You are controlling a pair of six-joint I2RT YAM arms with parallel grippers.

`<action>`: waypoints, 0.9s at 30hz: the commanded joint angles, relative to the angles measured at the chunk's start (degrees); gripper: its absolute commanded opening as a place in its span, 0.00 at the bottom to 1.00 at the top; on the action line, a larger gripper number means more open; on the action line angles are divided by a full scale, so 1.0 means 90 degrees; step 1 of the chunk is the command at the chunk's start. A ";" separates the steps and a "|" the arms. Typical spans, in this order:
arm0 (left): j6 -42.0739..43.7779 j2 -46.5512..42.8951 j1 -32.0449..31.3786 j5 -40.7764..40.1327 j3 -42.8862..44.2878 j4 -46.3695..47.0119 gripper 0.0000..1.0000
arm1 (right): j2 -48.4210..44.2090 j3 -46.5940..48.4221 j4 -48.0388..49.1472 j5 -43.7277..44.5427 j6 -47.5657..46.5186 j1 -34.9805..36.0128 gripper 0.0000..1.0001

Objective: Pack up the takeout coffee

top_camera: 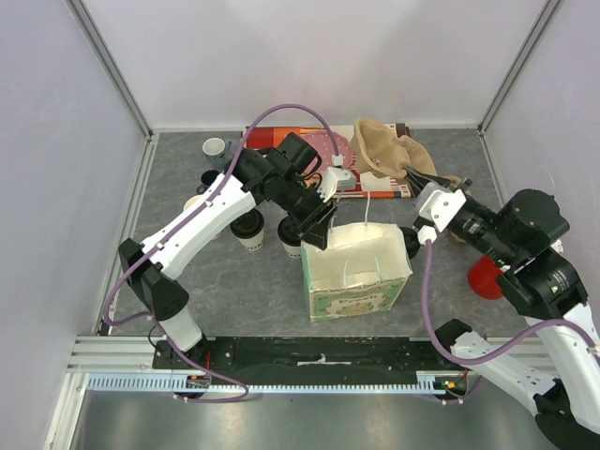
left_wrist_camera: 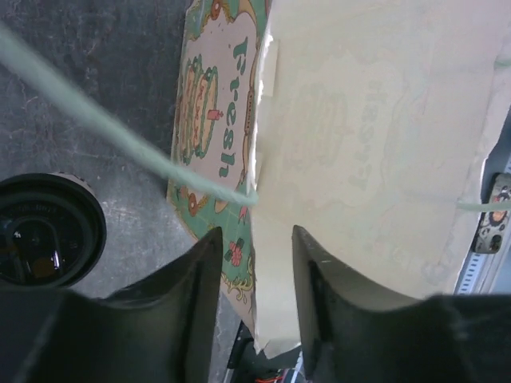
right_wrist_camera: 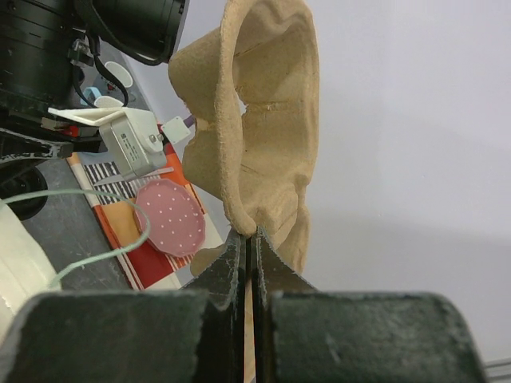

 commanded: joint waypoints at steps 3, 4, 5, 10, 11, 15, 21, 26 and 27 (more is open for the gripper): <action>0.0377 0.0048 0.0048 -0.0216 0.0628 0.0032 0.65 | 0.0245 0.0024 0.0144 0.0078 -0.0346 0.0005 0.00; 0.0377 0.0048 0.0067 -0.0245 0.0706 0.0041 0.66 | 0.0264 0.0005 0.0144 0.0097 -0.0443 0.0005 0.00; 0.0406 0.0029 0.0077 -0.0313 0.0852 0.0041 0.69 | 0.0265 -0.0015 0.0144 0.0107 -0.0502 0.0005 0.00; 0.0688 -0.0049 0.0087 -0.0528 0.1301 -0.0056 0.81 | 0.0352 -0.0064 0.0153 0.0380 -0.0678 0.0015 0.00; 0.0757 -0.0059 0.0087 -0.0596 0.1380 -0.0066 0.88 | 0.0372 -0.0016 0.0153 0.0419 -0.0678 0.0015 0.00; 0.0806 0.0077 0.0116 -0.0500 0.2014 -0.0173 0.94 | 0.0567 0.0355 0.0319 0.0595 -0.0561 0.0005 0.00; 0.0202 -0.0332 0.0341 -0.0256 0.1880 0.1801 0.93 | 0.0489 -0.0082 0.0651 0.1414 -0.0552 -0.0005 0.00; -0.1046 -0.0334 0.0633 -0.0012 0.1936 0.2932 0.96 | 0.0684 -0.0259 0.0632 0.2303 -0.0581 -0.0044 0.00; -0.1368 -0.0284 0.0702 0.0086 0.2073 0.2922 0.96 | 0.0762 -0.0143 0.0545 0.2362 -0.0561 -0.0053 0.00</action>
